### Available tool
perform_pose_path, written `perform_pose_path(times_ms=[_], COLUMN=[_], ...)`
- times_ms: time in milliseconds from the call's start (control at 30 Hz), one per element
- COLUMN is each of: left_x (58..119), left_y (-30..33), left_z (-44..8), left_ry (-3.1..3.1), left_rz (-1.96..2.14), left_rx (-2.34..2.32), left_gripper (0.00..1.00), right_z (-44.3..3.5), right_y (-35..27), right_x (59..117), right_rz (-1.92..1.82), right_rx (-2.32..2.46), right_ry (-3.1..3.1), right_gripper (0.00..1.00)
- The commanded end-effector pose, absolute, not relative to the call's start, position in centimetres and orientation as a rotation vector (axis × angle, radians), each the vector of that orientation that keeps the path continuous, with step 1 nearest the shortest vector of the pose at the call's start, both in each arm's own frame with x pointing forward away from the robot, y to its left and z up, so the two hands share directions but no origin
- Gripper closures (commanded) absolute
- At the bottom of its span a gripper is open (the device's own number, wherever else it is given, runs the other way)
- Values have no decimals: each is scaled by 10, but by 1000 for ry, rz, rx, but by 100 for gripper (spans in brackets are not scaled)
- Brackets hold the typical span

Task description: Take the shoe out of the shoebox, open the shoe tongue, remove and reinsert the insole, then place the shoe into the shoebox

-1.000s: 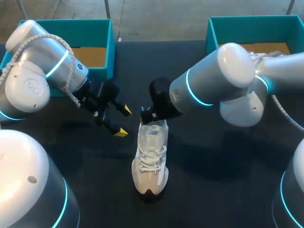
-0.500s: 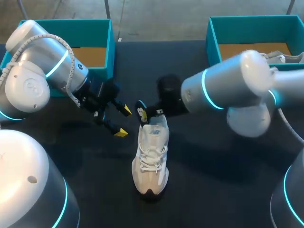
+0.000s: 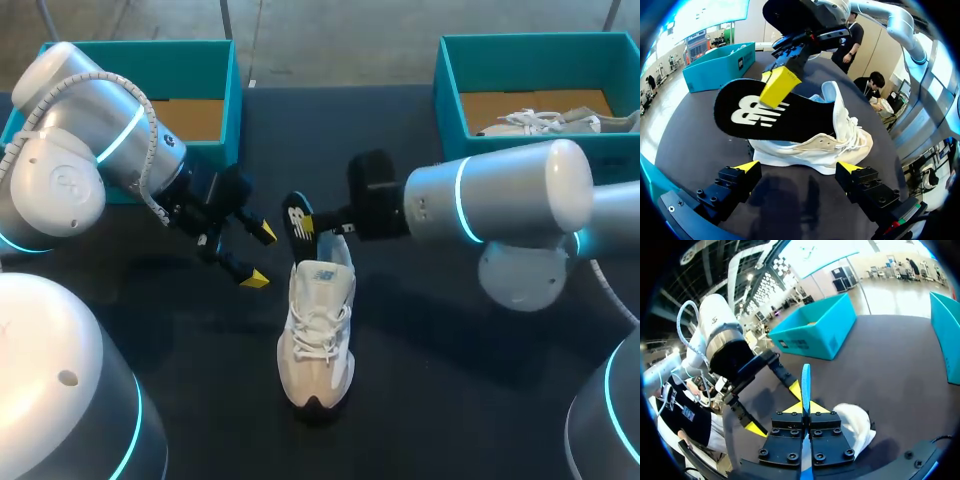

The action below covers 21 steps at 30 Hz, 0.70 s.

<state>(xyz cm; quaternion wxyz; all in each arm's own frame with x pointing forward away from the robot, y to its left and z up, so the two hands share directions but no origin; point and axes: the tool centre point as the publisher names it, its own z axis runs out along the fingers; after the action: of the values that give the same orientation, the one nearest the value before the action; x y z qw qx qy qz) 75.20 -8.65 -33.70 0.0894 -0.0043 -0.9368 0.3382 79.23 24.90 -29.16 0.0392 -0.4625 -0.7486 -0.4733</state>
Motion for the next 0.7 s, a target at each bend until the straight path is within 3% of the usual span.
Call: perform_pose_path(times_ms=[33, 700], left_x=[752, 752], left_y=[-87, -87], left_z=[-337, -337], left_ry=[-2788, -2788], left_rz=[1003, 1003], left_rx=[-13, -13], left_gripper=[0, 0], right_z=[-297, -280], right_y=[251, 226], right_x=[805, 841], right_rz=[-1519, -1798], right_rx=[-1277, -1151], right_ry=[-2224, -2126], right_gripper=[100, 100])
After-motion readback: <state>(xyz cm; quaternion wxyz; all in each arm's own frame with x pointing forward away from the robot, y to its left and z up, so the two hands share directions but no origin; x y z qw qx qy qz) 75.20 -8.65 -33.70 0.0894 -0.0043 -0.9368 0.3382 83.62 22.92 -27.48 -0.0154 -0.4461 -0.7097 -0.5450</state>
